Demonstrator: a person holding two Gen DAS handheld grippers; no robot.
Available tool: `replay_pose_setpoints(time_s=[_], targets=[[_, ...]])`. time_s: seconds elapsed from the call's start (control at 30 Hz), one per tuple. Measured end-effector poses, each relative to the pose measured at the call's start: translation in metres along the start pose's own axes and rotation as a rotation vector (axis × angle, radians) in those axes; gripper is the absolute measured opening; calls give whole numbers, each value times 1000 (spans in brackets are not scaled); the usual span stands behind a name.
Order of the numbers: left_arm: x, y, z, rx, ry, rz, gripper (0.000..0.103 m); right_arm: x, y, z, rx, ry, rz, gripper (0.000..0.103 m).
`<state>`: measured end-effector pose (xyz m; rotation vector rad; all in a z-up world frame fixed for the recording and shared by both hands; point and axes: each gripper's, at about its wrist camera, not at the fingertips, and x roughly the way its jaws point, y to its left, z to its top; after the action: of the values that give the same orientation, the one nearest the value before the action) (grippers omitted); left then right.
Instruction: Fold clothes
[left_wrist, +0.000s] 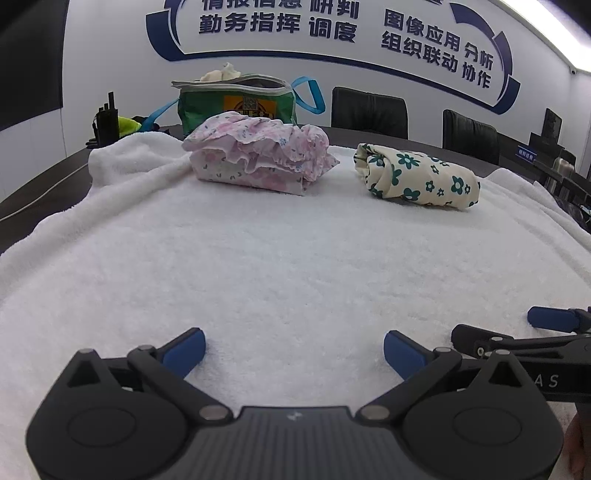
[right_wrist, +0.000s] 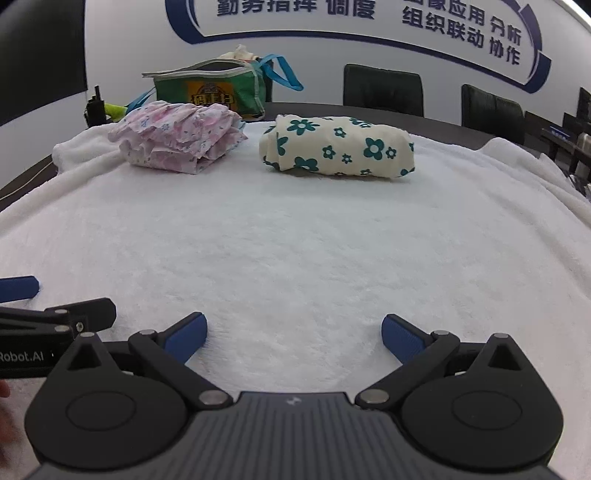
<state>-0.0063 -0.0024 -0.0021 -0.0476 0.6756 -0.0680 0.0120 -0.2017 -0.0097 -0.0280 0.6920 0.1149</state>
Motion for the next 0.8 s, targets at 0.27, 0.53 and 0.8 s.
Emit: replay_pose_setpoints(time_s=[0.27,0.53,0.8], targets=[[0,1,0,-8,-4,-2,103,1,0,0,1,0,3,102],[0,-1,0,-1,1,3,103,1,0,0,4,0,5,102],[0,0,0,-2,1,2,103,1,-1,0,5,0,5,102]])
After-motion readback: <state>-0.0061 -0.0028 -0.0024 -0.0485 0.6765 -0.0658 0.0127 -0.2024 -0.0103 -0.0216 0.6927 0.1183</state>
